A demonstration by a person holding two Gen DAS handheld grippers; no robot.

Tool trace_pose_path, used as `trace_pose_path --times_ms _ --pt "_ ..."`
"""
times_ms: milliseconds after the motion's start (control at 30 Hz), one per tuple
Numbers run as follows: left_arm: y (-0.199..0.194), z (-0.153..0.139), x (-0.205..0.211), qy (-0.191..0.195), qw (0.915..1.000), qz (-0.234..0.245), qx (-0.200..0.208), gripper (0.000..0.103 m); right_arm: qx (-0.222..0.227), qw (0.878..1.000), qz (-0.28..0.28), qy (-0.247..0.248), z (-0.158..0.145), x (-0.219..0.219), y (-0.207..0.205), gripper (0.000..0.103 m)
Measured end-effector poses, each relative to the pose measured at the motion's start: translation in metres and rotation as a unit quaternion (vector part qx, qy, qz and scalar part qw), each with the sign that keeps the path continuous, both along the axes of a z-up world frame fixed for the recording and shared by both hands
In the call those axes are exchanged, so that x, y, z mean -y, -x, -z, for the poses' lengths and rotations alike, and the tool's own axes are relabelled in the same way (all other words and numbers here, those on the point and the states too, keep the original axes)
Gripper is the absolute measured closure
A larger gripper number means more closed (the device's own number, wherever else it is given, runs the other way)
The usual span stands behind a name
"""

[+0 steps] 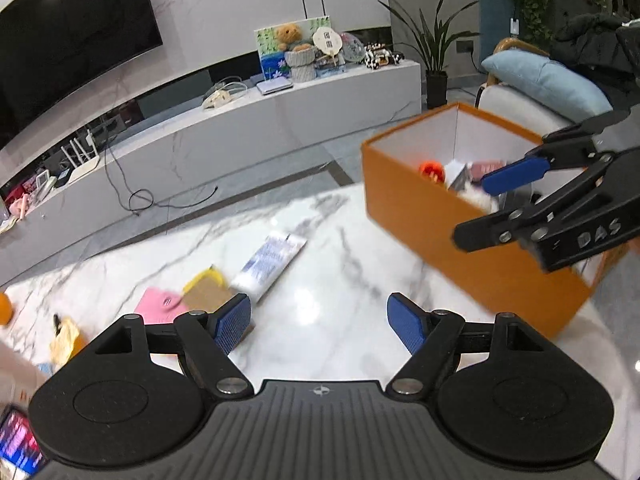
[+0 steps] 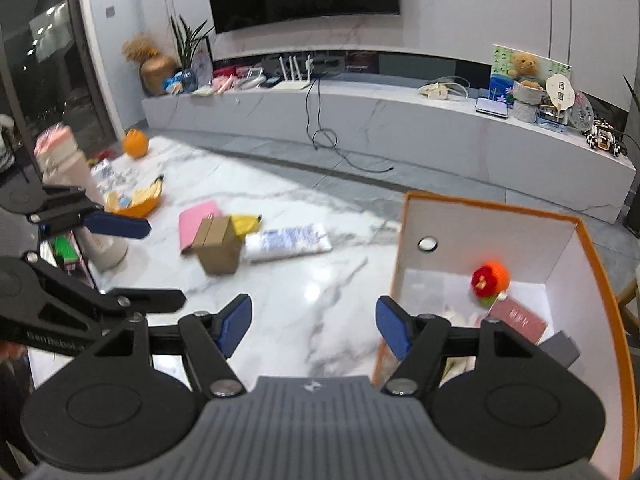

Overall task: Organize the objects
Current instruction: 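Move the left tool to the cardboard box while the right tool approaches the Vaseline tube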

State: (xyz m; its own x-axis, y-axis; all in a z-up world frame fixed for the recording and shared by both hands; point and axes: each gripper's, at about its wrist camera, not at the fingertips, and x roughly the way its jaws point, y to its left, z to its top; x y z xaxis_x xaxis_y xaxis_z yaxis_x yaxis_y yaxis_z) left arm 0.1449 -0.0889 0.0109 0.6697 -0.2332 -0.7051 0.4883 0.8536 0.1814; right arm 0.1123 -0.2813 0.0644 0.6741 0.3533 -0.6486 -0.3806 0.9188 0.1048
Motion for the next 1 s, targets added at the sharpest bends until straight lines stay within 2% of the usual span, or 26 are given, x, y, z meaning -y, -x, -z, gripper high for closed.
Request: trace_pose_path --times_ms 300,533,600,667,767,833,900,1000 --pt "0.020 0.035 -0.052 -0.003 0.9997 0.002 -0.026 0.014 -0.016 0.999 -0.015 0.025 0.022 -0.024 0.027 0.033" --pt "0.000 0.048 -0.080 0.014 0.9998 -0.012 -0.008 0.014 -0.015 0.999 0.010 0.041 0.042 -0.047 0.035 0.033" --pt "-0.011 0.049 -0.085 0.027 0.9993 -0.024 0.006 0.014 -0.010 0.999 0.024 0.043 0.046 -0.053 0.036 0.033" --pt "-0.024 0.052 -0.091 0.061 0.9970 -0.045 0.011 0.013 -0.006 0.998 0.040 0.048 0.051 -0.059 0.034 0.033" --pt "-0.042 0.057 -0.103 0.125 0.9880 -0.090 0.003 0.013 -0.006 0.997 0.055 0.054 0.058 -0.066 0.030 0.033" --pt "-0.052 0.061 -0.106 0.149 0.9803 -0.129 -0.007 0.013 -0.012 0.997 0.061 0.055 0.064 -0.070 0.025 0.033" --pt "-0.060 0.064 -0.105 0.154 0.9781 -0.140 -0.010 0.013 -0.017 0.996 0.068 0.055 0.069 -0.074 0.020 0.033" --pt "-0.070 0.071 -0.099 0.137 0.9810 -0.137 0.004 0.013 -0.021 0.996 0.074 0.056 0.075 -0.078 0.013 0.033"
